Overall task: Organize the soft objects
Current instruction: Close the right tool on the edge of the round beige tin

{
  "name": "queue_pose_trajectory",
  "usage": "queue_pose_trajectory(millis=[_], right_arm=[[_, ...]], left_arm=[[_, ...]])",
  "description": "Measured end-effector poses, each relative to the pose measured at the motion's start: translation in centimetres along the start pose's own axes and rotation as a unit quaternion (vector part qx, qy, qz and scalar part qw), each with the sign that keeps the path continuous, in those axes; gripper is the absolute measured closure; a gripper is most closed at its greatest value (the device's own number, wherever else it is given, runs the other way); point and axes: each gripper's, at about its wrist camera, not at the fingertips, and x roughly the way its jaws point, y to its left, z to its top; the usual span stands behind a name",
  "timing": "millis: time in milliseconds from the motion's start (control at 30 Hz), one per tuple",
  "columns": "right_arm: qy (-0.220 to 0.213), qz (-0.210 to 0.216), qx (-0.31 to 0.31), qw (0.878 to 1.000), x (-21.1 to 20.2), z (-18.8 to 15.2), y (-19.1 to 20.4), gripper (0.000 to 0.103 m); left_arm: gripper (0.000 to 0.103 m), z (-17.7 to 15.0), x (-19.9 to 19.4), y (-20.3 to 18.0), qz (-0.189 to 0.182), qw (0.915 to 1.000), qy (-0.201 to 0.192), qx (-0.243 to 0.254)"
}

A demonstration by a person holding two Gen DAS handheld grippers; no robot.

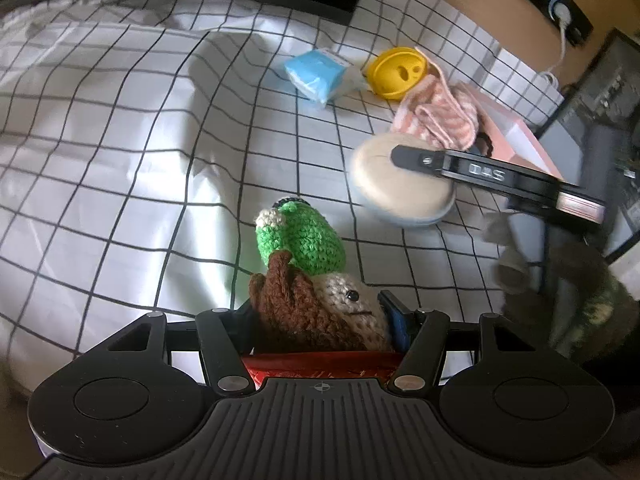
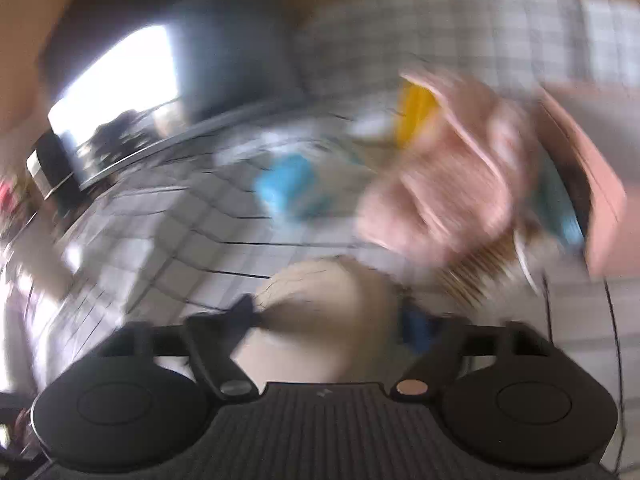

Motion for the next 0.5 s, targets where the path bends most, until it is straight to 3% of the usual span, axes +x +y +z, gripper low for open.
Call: queue_pose_trajectory(millis=[33, 167, 267, 333, 400, 500], right_arm=[[-0.003, 0.010, -0.028, 1.000, -0.6, 0.3, 0.9, 0.053], [0.000, 0.073, -0.137, 0.988, -2.3, 0.5, 5.2, 0.053], [0.001, 0.063, -0.177, 0.982, -2.0, 0.2, 7.6, 0.048], [0.018, 0.068, -0.148, 0.986, -1.1, 1.0, 7.5, 0.048], [0.020, 0.118, -0.089, 0.989, -1.5, 2.1, 6.7, 0.048], [0.017, 0.176, -0.091, 0.980, -2.2, 3.0, 7.3, 0.048]], left_arm=[[0.038, 0.0, 0.1, 0.2, -0.003, 1.0000, -0.001, -0.005], [0.038, 0.3, 0.5, 0.6, -0.011, 0.9997, -0.010, -0.017], [0.038, 0.4, 0.4, 1.2, -0.012, 0.9993, -0.019, -0.030], [0.038, 0.4, 0.3, 1.7, -0.009, 0.9990, -0.022, -0.038], [0.038, 0.3, 0.2, 1.9, -0.010, 0.9987, -0.026, -0.041], [0.038, 0.3, 0.3, 2.3, -0.010, 0.9982, -0.030, -0.050]])
